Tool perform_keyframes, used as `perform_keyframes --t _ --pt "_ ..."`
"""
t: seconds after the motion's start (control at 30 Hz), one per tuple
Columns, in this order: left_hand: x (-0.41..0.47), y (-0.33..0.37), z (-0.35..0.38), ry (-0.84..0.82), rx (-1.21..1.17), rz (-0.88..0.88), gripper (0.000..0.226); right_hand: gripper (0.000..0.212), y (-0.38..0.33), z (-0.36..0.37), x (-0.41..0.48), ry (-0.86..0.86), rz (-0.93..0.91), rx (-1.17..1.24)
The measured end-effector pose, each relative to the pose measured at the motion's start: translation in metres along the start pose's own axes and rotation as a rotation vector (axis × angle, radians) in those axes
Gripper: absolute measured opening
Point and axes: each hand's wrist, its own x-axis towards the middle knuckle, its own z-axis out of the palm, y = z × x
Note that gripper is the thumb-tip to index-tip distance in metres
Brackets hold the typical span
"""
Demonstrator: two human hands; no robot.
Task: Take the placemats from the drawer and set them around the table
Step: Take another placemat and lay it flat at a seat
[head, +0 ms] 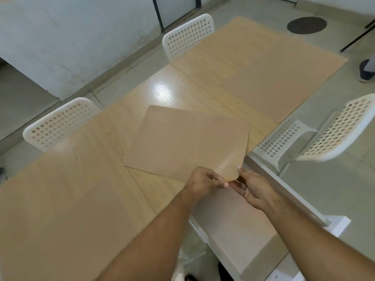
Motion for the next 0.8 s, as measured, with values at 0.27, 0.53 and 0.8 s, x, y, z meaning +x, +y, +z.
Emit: perform_keyframes --t 0.27,0.53,0.8 --pt "0.007 0.003 -0.036 -0.005 -0.101 -0.101 0.017 0.038 0.006 0.013 0.008 -0.136 0.056 0.062" --pt "0.006 0.004 -0.039 0.094 -0.088 -0.129 0.032 0.033 0.007 0.016 0.009 -0.162 0.038 0.046" --pt "-0.002 0.016 -0.022 0.568 0.018 0.119 0.012 0.032 0.01 0.028 0.011 0.087 -0.256 -0.442"
